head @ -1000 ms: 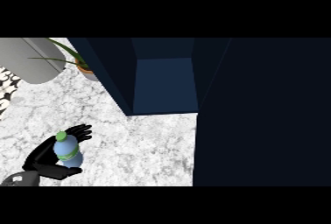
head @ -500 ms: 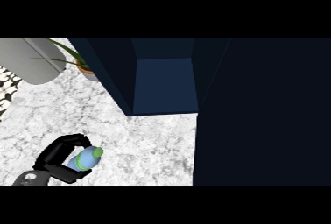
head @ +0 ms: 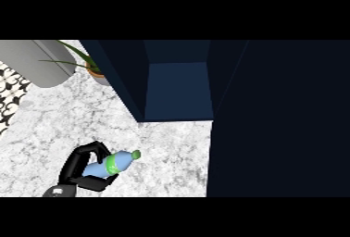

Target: Pick up the bottled water, place it into the cabinet and close the cabinet

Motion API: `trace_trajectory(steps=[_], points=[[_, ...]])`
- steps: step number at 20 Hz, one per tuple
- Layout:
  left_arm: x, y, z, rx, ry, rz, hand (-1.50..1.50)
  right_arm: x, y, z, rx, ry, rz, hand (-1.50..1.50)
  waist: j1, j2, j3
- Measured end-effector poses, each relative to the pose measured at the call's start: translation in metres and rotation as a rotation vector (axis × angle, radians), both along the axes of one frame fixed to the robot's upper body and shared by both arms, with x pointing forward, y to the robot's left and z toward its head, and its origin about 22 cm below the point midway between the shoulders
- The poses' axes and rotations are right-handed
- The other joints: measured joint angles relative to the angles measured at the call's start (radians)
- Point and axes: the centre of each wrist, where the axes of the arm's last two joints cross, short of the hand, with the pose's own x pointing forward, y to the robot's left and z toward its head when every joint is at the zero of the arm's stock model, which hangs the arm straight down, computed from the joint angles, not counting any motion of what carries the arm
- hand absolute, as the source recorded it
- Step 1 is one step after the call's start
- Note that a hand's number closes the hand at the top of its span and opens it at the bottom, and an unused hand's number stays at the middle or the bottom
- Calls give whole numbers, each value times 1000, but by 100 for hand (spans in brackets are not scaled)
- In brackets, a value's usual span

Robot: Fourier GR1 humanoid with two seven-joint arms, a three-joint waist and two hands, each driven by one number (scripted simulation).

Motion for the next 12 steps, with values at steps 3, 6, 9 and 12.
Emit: trace_trajectory(steps=[3, 6, 9, 12], points=[[2, -16, -5, -26, -27, 48, 150, -1, 0, 0, -3, 7, -3, -150, 5, -1, 3], [7, -35, -5, -51, -45, 52, 150, -2, -1, 1, -7, 6, -2, -150, 9, -2, 4], [17, -62, -3, -97, -48, 34, 150, -4, -2, 0, -13, 9, 3, -150, 6, -3, 1], [25, -90, 2, -157, -51, 13, 150, -7, -4, 0, -22, 11, 3, -150, 3, -2, -4]])
